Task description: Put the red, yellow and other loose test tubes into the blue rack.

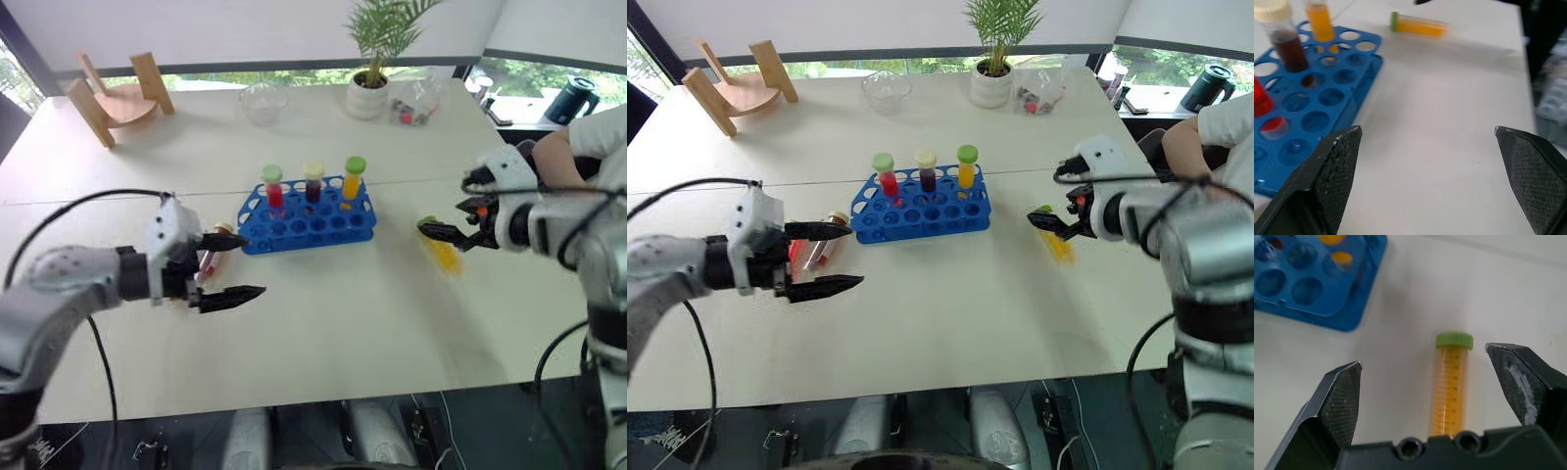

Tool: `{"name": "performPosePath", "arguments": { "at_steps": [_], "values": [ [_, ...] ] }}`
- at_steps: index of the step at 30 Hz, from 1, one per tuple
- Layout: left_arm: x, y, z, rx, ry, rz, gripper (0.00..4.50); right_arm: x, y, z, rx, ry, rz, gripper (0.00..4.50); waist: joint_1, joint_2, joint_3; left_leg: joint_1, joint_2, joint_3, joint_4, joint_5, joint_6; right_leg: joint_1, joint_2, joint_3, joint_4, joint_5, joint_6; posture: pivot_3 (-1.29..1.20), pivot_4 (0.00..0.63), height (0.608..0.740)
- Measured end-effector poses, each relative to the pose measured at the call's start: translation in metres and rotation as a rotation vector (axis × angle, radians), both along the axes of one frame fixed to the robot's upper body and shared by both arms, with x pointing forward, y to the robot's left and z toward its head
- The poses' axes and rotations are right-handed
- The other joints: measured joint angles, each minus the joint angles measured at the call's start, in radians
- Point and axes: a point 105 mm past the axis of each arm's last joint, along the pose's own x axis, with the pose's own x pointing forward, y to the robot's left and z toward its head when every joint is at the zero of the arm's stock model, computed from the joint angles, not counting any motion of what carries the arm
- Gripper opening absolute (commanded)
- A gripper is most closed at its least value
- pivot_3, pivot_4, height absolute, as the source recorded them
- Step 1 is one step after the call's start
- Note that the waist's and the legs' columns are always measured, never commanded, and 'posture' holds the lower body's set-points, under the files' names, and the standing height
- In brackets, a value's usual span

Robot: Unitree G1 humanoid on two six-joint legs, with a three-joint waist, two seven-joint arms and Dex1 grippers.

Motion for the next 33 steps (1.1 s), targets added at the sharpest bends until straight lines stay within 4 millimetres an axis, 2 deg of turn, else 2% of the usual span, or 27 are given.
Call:
{"name": "performPosePath", "arguments": {
  "at_steps": [3,9,12,17,18,21,23,25,28,30,33],
  "values": [
    [-0.002,0.003,0.003,0.018,0.017,-0.048,4.47,0.010,-0.006,-0.013,-0.028,0.145,-0.016,4.50,0.000,0.000,0.000,-0.006,0.000,0.000,0.001,-0.001,0.002,-0.005,0.000,0.000,0.000,0.000,0.002,0.00,0.150,0.740],
    [0.003,0.003,0.008,0.028,-0.024,-0.069,4.47,0.033,-0.020,-0.047,-0.105,0.287,0.000,4.50,0.001,0.001,0.001,-0.015,0.000,0.001,0.003,-0.001,0.002,-0.014,0.000,0.000,0.003,0.003,0.006,0.00,0.150,0.740],
    [0.004,0.002,0.008,0.032,-0.036,-0.062,4.50,0.042,-0.021,-0.050,-0.136,0.299,0.048,3.69,-0.004,0.001,0.001,-0.015,0.000,0.001,0.004,-0.001,0.002,-0.014,0.000,0.000,0.004,0.003,0.006,0.00,0.150,0.740],
    [0.003,0.001,0.006,0.041,-0.047,-0.050,4.50,0.049,-0.025,-0.052,-0.186,0.312,0.087,1.11,-0.006,0.001,0.001,-0.014,0.000,0.001,0.006,-0.001,0.002,-0.013,0.000,-0.001,0.006,0.003,0.006,0.00,0.150,0.740],
    [0.002,0.001,0.005,0.042,-0.048,-0.050,4.50,0.049,-0.023,-0.052,-0.187,0.316,0.096,0.84,-0.009,0.001,0.001,-0.013,0.000,0.001,0.006,-0.001,0.002,-0.012,0.001,-0.001,0.006,0.003,0.006,0.00,0.150,0.740],
    [0.003,0.002,0.003,0.043,-0.048,-0.036,4.50,0.050,-0.019,-0.051,-0.178,0.320,0.115,0.83,-0.015,0.001,0.001,-0.013,0.000,0.000,0.006,-0.001,0.002,-0.012,0.001,-0.001,0.008,0.003,0.006,0.00,0.150,0.740],
    [0.004,0.003,0.004,0.042,-0.055,-0.021,4.50,0.051,-0.008,-0.045,-0.097,0.304,0.135,0.83,-0.020,0.003,0.002,-0.013,0.000,0.000,0.006,-0.001,0.002,-0.013,0.001,-0.001,0.009,0.003,0.006,0.00,0.150,0.740],
    [0.004,0.005,0.006,0.040,-0.066,-0.004,4.50,0.054,0.008,-0.027,0.012,0.236,0.165,0.83,-0.022,0.004,0.003,-0.013,0.000,0.000,0.005,-0.001,0.002,-0.014,0.001,-0.001,0.010,0.003,0.006,0.00,0.150,0.740],
    [0.006,0.007,0.009,0.036,-0.087,0.023,4.50,0.056,0.042,0.024,0.222,-0.020,0.254,0.83,-0.021,0.004,0.003,-0.014,0.000,-0.002,0.005,-0.001,0.002,-0.015,0.001,-0.001,0.014,0.003,0.006,0.00,0.150,0.740],
    [0.007,0.008,0.010,0.033,-0.088,0.034,4.50,0.051,0.062,0.049,0.341,-0.188,0.310,0.83,-0.020,0.004,0.002,-0.013,0.000,-0.005,0.006,-0.001,0.001,-0.014,0.002,-0.003,0.015,0.002,0.005,0.00,0.150,0.740],
    [0.008,0.006,0.009,0.009,-0.077,0.051,4.50,0.036,0.081,0.053,0.543,-0.481,0.332,0.83,-0.015,0.002,0.001,-0.013,0.000,-0.008,0.007,0.000,0.000,-0.011,0.002,-0.005,0.015,0.002,0.005,0.00,0.150,0.740]
  ]
}}
